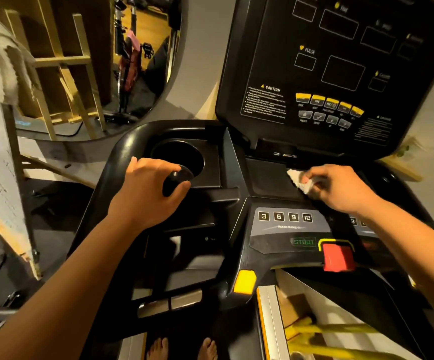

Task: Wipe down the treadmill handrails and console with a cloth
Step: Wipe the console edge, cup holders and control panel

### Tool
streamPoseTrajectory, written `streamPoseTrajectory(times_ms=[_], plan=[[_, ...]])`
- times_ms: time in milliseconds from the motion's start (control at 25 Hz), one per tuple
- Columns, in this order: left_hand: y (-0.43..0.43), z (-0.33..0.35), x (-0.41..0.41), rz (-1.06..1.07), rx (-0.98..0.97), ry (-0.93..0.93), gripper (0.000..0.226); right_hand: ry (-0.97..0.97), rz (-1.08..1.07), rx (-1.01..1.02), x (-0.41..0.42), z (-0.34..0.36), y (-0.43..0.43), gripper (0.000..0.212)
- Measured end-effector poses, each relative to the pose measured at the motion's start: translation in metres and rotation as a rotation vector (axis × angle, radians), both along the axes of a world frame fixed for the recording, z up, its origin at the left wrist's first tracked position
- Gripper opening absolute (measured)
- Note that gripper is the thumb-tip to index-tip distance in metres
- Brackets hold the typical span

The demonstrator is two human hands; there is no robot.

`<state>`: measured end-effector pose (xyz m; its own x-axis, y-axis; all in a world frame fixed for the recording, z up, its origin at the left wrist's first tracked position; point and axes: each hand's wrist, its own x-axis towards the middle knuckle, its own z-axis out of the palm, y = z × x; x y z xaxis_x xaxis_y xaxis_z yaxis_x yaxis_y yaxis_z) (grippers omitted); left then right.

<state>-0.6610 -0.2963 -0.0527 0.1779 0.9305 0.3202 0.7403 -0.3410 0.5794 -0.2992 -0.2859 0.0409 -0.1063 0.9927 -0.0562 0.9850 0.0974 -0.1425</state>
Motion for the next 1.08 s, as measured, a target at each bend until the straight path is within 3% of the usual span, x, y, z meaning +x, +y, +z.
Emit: streamPoseTrajectory(times_ms=[80,200,280,400,520,680,880,1080], plan=[[0.004,0.003,0.001,0.006,-0.002,0.003,0.039,0.080,-0.061,0.120,-0.012,-0.011,0.006,0.030],[0.007,0.025,0.029,-0.032,0.055,0.021,0.045,0.319,0.141,0.188,-0.075,-0.033,0.005,0.039],[0.001,0.044,0.066,-0.146,0.070,0.054,0.042,0.355,0.257,0.164,-0.084,-0.039,0.002,0.041],[-0.004,0.049,0.109,-0.237,0.023,0.124,0.045,0.285,0.242,0.107,-0.021,-0.030,-0.001,0.033],[-0.001,0.043,0.128,-0.227,0.006,0.175,0.046,0.131,0.065,0.051,0.071,-0.016,-0.007,0.030],[-0.002,0.044,0.172,-0.212,0.063,0.409,0.056,-0.085,-0.087,0.139,0.138,-0.012,-0.001,0.033],[0.002,0.047,0.232,-0.132,-0.082,0.545,0.071,0.043,0.272,0.061,0.094,-0.035,0.022,0.041],[-0.009,0.060,0.258,0.033,-0.133,0.534,0.072,-0.007,0.015,-0.063,0.161,-0.002,0.030,0.028]])
